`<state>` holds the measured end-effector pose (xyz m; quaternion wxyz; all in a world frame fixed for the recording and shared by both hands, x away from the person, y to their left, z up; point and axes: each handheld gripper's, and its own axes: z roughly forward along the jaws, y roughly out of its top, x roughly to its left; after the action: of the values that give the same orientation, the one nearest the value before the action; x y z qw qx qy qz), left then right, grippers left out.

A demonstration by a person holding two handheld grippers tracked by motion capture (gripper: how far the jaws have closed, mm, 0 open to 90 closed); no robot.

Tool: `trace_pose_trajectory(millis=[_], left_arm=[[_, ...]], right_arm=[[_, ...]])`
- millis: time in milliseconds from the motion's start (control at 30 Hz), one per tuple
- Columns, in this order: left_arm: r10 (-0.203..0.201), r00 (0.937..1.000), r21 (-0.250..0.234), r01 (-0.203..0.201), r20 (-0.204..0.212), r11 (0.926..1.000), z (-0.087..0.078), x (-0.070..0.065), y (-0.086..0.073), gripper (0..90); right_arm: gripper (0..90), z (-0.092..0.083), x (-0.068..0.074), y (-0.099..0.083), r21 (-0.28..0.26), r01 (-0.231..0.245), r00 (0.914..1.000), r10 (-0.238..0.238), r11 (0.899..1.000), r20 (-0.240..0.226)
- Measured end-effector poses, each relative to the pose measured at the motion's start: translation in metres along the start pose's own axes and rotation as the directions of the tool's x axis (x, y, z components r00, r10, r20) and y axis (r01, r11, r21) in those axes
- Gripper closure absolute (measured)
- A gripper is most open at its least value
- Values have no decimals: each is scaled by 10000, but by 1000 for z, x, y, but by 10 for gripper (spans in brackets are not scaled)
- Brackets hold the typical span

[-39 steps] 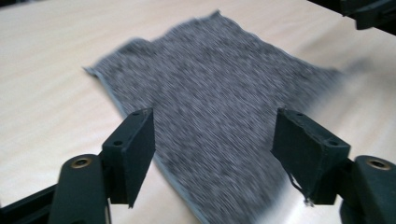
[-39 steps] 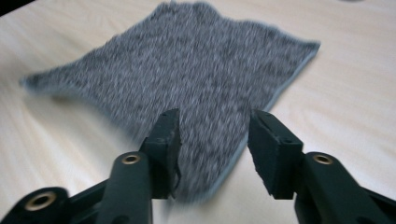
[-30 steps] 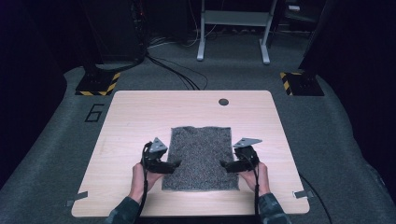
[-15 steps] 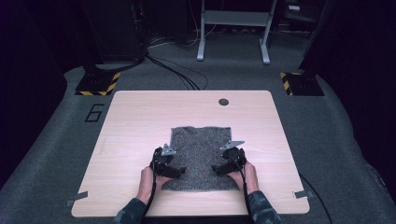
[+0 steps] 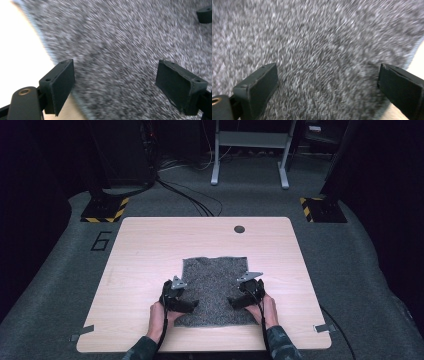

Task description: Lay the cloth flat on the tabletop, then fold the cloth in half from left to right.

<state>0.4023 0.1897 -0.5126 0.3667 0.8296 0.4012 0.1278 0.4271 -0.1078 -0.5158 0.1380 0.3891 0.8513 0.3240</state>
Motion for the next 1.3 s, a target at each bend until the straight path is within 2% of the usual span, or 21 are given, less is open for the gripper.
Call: trace_pose_trajectory(millis=[33,133,200,233,267,300,367,467,533,567,600,633,733,800,833,867,933,1100,1167,1200,1300], left_arm=[[-95,9999,-110,94,-77,9999,-5,4,2,154],[-576,9982,-594,566,-162,9966,-12,15,5,154],[-620,9975,-643,598,-333,9961,-18,25,8,153],[-844,9958,-799,813,-364,9935,-19,29,10,153],[-895,9949,-824,855,-465,9929,-21,33,12,153],[-911,9945,-845,867,-507,9926,-23,38,14,153],[-1077,9927,-894,1025,-551,9907,-23,44,16,153],[-1277,9896,-1002,1207,-660,9876,-20,50,20,151],[-1215,9905,-898,1155,-640,9892,-17,53,23,152],[-1199,9903,-808,1141,-702,9902,-15,55,26,153],[-1182,9897,-849,1113,-810,9902,-13,56,27,153],[-1205,9899,-758,1149,-747,9905,-10,58,30,156],[-1260,9881,-663,1204,-883,9905,-2,66,36,156],[-1363,9873,-564,1320,-815,9896,2,71,40,157],[-1436,9863,-555,1394,-812,9887,4,73,42,157],[-1358,9866,-497,1318,-906,9900,6,75,45,157],[-1491,9846,-560,1444,-918,9879,10,78,49,158],[-1478,9848,-553,1431,-918,9882,17,81,58,159],[-1520,9839,-510,1477,-937,9877,21,83,60,161],[-1453,9849,-441,1417,-938,9889,22,84,61,168],[-1530,9834,-473,1490,-974,9877,29,84,64,198]], right_arm=[[36,-6,1,1,-316,-157,9999,156,9994,-22],[38,-11,2,1,-436,-102,9999,99,9990,-75],[42,-17,8,2,-618,-154,9997,143,9980,-184],[45,-21,13,3,-744,-178,9996,160,9971,-251],[45,-21,13,3,-744,-178,9996,160,9971,-251],[46,-26,21,4,-812,-210,9994,187,9965,-295],[47,-27,23,5,-871,-185,9991,152,9960,-387],[48,-29,36,7,-814,-15,9989,-24,9967,-474],[48,-30,42,9,-856,85,9983,-134,9963,-565],[50,-30,52,12,-875,236,9968,-301,9959,-740],[51,-30,55,13,-878,422,9957,-491,9952,-782],[53,-31,61,15,-902,497,9949,-572,9947,-830],[55,-30,68,18,-1050,516,9935,-616,9931,-953],[60,-27,80,22,-1181,642,9890,-789,9909,-1249],[60,-27,80,22,-1181,642,9890,-789,9909,-1249],[60,-26,85,23,-1171,641,9884,-793,9910,-1294],[64,-22,97,24,-1001,623,9855,-771,9930,-1514],[87,-11,120,27,-982,971,9757,-1142,9904,-1870],[152,-6,132,28,-971,1088,9729,-1261,9893,-1937],[155,-4,137,28,-889,1101,9728,-1256,9899,-1944],[214,1,150,31,-980,1335,9649,-1519,9862,-2144]])
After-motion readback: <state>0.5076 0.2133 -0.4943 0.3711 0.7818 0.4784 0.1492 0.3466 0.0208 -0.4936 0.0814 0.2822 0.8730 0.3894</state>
